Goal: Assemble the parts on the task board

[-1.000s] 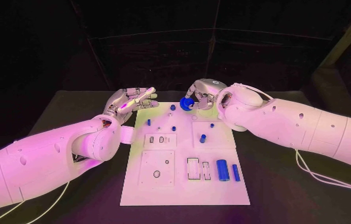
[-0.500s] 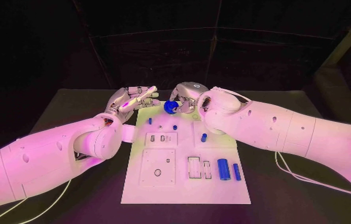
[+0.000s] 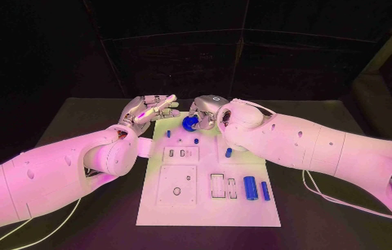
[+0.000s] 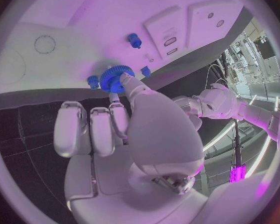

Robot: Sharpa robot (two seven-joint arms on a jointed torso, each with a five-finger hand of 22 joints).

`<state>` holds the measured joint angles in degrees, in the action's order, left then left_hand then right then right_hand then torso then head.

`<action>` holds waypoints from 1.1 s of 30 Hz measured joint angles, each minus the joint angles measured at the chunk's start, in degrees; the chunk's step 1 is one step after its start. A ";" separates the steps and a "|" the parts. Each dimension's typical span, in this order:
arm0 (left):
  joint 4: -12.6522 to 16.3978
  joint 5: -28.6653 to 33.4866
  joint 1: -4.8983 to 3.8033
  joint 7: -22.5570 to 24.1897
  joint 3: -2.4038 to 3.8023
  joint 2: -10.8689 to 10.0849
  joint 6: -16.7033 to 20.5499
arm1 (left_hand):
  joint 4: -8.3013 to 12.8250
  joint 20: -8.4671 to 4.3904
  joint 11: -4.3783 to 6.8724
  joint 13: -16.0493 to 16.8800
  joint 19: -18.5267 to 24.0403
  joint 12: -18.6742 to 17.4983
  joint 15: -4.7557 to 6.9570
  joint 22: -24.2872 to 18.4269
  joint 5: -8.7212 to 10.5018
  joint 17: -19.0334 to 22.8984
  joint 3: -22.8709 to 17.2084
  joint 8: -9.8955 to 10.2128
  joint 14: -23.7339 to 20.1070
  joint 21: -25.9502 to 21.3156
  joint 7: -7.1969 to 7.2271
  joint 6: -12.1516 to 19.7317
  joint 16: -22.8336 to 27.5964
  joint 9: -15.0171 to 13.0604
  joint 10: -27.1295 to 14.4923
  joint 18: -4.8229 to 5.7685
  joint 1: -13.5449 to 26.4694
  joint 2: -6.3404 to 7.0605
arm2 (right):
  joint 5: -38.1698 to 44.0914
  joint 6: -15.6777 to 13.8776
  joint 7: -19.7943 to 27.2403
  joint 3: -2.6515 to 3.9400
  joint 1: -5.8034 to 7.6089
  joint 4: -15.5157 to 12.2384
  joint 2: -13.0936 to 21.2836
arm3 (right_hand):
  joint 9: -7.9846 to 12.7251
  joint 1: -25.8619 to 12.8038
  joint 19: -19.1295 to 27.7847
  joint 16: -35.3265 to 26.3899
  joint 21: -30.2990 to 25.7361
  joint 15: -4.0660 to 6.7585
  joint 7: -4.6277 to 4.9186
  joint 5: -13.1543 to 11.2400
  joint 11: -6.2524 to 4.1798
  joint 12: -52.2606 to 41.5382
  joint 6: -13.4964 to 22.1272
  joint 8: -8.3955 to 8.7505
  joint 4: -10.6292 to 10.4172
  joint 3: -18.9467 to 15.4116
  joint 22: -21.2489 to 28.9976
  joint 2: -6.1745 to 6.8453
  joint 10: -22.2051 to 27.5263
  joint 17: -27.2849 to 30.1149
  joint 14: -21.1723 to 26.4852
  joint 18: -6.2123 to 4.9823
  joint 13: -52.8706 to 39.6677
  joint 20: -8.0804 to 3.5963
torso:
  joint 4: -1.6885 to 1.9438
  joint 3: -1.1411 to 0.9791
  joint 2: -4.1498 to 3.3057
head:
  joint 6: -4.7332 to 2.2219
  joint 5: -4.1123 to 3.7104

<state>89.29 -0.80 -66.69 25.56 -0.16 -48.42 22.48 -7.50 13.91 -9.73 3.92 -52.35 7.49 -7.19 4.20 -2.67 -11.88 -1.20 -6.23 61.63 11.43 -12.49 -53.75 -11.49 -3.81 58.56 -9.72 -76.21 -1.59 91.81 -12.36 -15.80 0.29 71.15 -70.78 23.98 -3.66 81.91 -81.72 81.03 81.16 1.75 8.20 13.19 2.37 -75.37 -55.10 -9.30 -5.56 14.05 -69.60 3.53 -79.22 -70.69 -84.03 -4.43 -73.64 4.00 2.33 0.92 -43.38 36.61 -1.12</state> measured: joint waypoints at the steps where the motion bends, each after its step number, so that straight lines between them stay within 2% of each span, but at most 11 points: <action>1: 0.01 0.00 0.00 0.00 0.00 -0.01 0.00 | 0.00 0.00 0.00 0.00 0.00 0.00 0.00 0.00 0.00 0.00 0.00 0.00 0.00 0.00 0.00 0.00 0.00 0.00 0.00 0.00 0.00 0.00 | 0.03 0.19 -0.11 0.00 0.00 0.06 -0.02 | 0.00 0.00 0.00 0.00 0.00 0.00 0.01 0.00 0.00 0.00 -0.01 0.01 -0.08 0.08 -0.03 0.00 0.00 0.04 0.00 0.00 0.01 0.00 | -0.03 -0.01 0.00 | 0.01 0.01; 3: 0.02 0.00 0.00 0.00 0.00 -0.03 0.00 | 0.00 0.00 0.00 0.00 0.00 0.00 0.00 0.00 0.00 0.00 0.00 0.00 0.00 0.00 0.00 0.00 0.00 0.00 0.00 0.00 0.00 0.00 | 0.12 0.59 -0.32 -0.01 -0.02 0.17 -0.08 | 0.00 -0.02 0.00 0.00 0.00 0.00 0.03 -0.01 0.00 0.01 -0.04 0.14 -0.06 0.38 -0.04 -0.01 0.00 0.16 0.00 0.00 0.12 0.00 | -0.07 -0.02 0.00 | 0.02 0.01; 6: 0.02 0.00 0.00 0.00 0.00 -0.06 0.00 | 0.00 0.00 0.00 0.00 0.00 0.00 0.00 0.00 0.00 0.00 0.00 0.00 0.00 0.00 0.00 0.00 0.00 0.00 0.00 0.00 0.00 0.00 | 0.28 1.09 -0.73 0.05 0.00 0.29 -0.16 | -0.01 -1.08 0.00 0.00 0.00 -0.01 0.00 -0.20 0.53 1.10 -0.41 0.40 -0.07 0.40 0.07 0.77 0.54 0.68 0.00 0.01 0.88 0.00 | -0.11 -0.05 0.02 | 0.02 0.01; 9: -0.01 0.00 -0.01 0.00 0.00 -0.06 0.00 | 0.00 0.00 0.00 0.00 0.00 0.00 0.00 0.00 0.00 0.00 0.00 0.00 0.00 0.00 0.00 0.00 0.00 0.00 0.00 0.00 0.00 0.00 | 0.46 1.41 -1.26 0.06 0.07 0.50 -0.20 | -0.04 -2.21 0.00 -0.24 0.00 -0.01 0.05 -0.34 0.80 1.81 -0.80 1.49 -0.14 0.48 0.14 1.26 1.24 1.10 0.00 0.00 1.61 0.00 | -0.12 -0.09 0.02 | 0.04 0.01; 15: -0.04 0.00 -0.01 0.00 0.00 -0.07 0.00 | 0.00 0.00 0.00 0.00 0.00 0.00 0.00 0.01 0.00 0.01 0.00 0.00 0.00 0.00 0.00 0.00 0.00 0.00 0.00 0.00 0.00 0.00 | 0.63 2.24 -2.15 -0.05 -0.08 0.98 -0.52 | -0.26 -4.18 0.02 -0.37 0.00 -0.43 0.83 -0.36 1.43 2.83 2.34 3.34 -0.48 0.38 0.14 1.79 1.88 1.54 -0.01 0.00 2.44 0.42 | -0.14 -0.09 0.02 | 0.09 -0.13; 21: -0.06 0.00 -0.01 0.00 0.00 -0.03 0.00 | 0.00 0.00 0.00 0.00 0.00 0.00 0.00 0.01 0.00 0.01 0.00 0.00 0.00 0.00 0.00 0.00 0.00 0.00 0.00 0.00 0.00 0.00 | 0.62 3.27 -2.35 -0.05 -0.08 1.07 -0.89 | -0.12 -7.35 0.22 -0.66 0.00 -0.84 1.04 -5.04 1.83 3.11 3.52 4.36 -2.43 -2.69 0.21 3.54 2.27 2.02 -0.01 0.00 2.87 1.02 | -0.14 -0.09 0.02 | 0.08 -0.23; 31: -0.04 0.00 -0.01 0.00 0.00 -0.07 0.00 | 0.00 0.00 0.00 0.00 0.00 0.00 0.00 0.01 0.00 0.02 0.00 0.00 0.00 0.00 0.00 0.00 0.00 0.00 0.00 0.00 0.00 0.00 | 0.24 4.92 -2.29 0.01 0.03 1.16 -0.98 | -0.19 -8.96 0.22 -0.66 0.00 -0.84 1.24 -5.73 2.03 3.11 3.74 4.66 -4.61 -6.10 0.27 3.23 2.47 2.41 -0.01 0.00 2.87 1.02 | -0.14 -0.07 0.02 | 0.23 -0.15; 33: -0.04 0.00 -0.01 0.00 0.00 -0.08 0.00 | 0.00 0.00 0.00 0.00 0.00 0.00 0.00 0.01 0.00 0.02 0.00 0.00 0.00 0.00 0.00 0.00 0.00 0.00 0.00 0.00 0.00 0.00 | 0.10 5.07 -2.26 0.02 0.05 1.20 -0.98 | -0.18 -9.42 0.22 -0.66 0.00 -0.84 1.22 -5.73 2.03 3.11 3.75 4.69 -5.31 -6.81 0.27 2.77 2.47 2.41 -0.01 0.00 2.80 1.02 | -0.14 -0.07 0.02 | 0.25 -0.15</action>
<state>89.25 -0.80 -66.70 25.56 -0.16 -48.49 22.47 -7.50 13.91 -9.73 3.92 -52.35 7.50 -7.19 4.22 -2.67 -11.86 -1.20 -6.23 61.63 11.43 -12.49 -53.75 -11.49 -3.81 58.56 -9.72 -76.21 -1.59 91.91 -7.29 -18.06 0.31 71.20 -69.59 23.00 -3.84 72.49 -81.50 80.36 81.16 0.92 9.43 7.46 4.40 -72.26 -51.35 -4.61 -10.87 7.24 -69.33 6.30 -76.75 -68.28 -84.04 -4.43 -70.84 5.01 2.19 0.86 -43.36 36.86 -1.26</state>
